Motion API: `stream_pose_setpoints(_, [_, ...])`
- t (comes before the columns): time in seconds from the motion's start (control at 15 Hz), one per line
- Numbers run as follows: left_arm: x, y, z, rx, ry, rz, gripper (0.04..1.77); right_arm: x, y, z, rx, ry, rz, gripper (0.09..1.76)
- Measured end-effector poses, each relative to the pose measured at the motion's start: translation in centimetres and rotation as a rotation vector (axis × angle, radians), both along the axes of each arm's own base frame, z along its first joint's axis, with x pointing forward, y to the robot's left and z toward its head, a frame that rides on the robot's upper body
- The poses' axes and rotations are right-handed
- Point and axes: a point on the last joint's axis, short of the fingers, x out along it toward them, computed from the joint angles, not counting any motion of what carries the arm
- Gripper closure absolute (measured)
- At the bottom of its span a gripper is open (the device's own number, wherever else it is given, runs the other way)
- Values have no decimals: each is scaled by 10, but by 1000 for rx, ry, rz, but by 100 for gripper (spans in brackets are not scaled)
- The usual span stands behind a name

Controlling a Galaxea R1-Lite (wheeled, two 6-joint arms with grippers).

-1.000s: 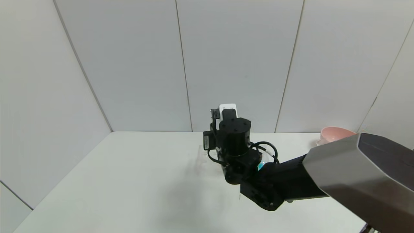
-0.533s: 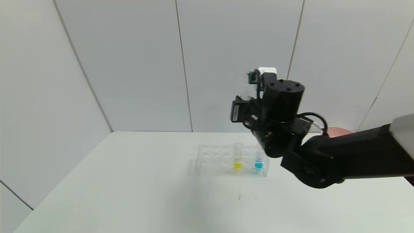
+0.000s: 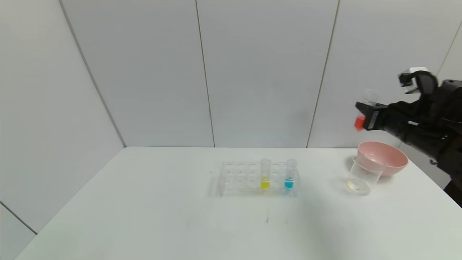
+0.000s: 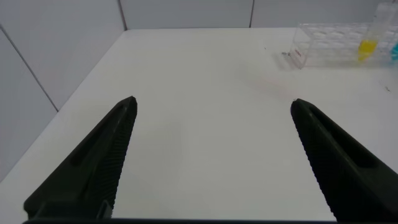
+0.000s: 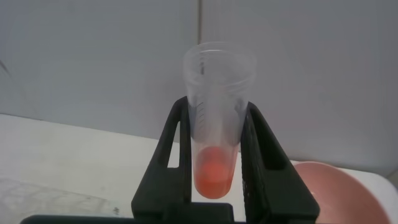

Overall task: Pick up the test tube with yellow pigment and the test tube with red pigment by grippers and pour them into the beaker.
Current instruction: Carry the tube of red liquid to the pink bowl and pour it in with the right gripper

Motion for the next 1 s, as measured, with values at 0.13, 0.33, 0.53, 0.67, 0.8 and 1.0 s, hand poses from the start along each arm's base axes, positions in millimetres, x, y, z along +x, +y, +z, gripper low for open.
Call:
stream_pose_setpoints(0.13, [0, 0, 0, 0, 0, 0, 5, -7, -52, 1, -65, -23, 22, 133])
stream_pose_setpoints(0.33, [0, 0, 0, 0, 0, 0, 5, -19, -108, -3, -216, -41, 86, 133])
stream_pose_setpoints(0.53, [0, 0, 0, 0, 0, 0, 5, -25, -144, -17, -395, -43, 128, 133])
stream_pose_setpoints(0.67, [0, 0, 0, 0, 0, 0, 5, -24, -156, -29, -507, -39, 143, 133])
stream_pose_setpoints(0.8, [0, 0, 0, 0, 0, 0, 5, -25, -161, -42, -606, -30, 168, 133])
stream_pose_setpoints(1.0, [0, 0, 0, 0, 0, 0, 5, -26, -160, -60, -770, -22, 195, 133])
